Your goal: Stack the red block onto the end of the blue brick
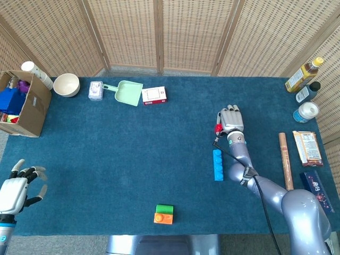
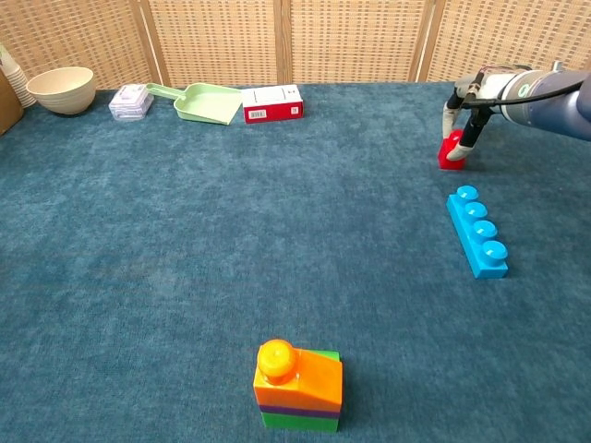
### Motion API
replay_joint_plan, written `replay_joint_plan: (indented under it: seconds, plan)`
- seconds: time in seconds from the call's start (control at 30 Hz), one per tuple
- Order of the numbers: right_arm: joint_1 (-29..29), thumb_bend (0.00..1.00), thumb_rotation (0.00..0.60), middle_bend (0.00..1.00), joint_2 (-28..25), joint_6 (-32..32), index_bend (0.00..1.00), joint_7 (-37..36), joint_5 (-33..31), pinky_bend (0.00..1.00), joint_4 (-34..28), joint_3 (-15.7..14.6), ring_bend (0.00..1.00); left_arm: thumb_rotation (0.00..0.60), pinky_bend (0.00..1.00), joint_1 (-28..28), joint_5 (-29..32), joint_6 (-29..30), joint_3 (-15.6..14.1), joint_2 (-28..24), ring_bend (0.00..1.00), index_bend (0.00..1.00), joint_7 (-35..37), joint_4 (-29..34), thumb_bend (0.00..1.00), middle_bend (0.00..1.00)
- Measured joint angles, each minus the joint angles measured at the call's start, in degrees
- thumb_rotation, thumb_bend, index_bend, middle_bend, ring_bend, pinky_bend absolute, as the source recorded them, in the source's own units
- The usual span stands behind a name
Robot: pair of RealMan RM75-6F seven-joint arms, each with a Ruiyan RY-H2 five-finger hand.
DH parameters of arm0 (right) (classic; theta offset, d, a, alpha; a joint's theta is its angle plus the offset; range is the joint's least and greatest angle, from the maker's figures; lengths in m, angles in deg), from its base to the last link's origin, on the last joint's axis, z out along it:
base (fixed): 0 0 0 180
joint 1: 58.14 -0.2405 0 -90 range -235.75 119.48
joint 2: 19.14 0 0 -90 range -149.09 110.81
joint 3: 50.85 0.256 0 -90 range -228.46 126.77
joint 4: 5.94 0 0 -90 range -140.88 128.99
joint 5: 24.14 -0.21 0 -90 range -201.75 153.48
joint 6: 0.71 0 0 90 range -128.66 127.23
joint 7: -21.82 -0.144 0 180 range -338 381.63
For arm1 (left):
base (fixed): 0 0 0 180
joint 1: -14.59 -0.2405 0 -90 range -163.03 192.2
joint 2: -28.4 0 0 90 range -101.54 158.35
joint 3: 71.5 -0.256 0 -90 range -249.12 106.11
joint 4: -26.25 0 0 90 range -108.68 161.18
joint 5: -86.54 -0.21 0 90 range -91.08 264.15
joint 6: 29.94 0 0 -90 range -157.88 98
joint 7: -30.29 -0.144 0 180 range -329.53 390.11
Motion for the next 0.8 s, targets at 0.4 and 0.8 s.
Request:
replay_joint_plan:
  seconds: [0.4,0.8]
  plan:
    - [0.4,0.27,0.600,0.28,-1.9,-0.6,0.59,-0.3,-0.1,0.08,-4.2,1.4,0.12,0.600,0.08,-0.4,-0.2,0.6,0.1,-0.3,0.31,0.49,0.6,-0.5,0.47,0.34]
    - [2.3,0.26,0.600,0.30,-10.8,-5.7,0.61,-0.5,-1.4,0.08,-21.2,2.2,0.13,0.600,0.08,-0.7,-0.2,0.7,0.1,-0.3,0.31,0.49,1.1,-1.1,0.47,0.34]
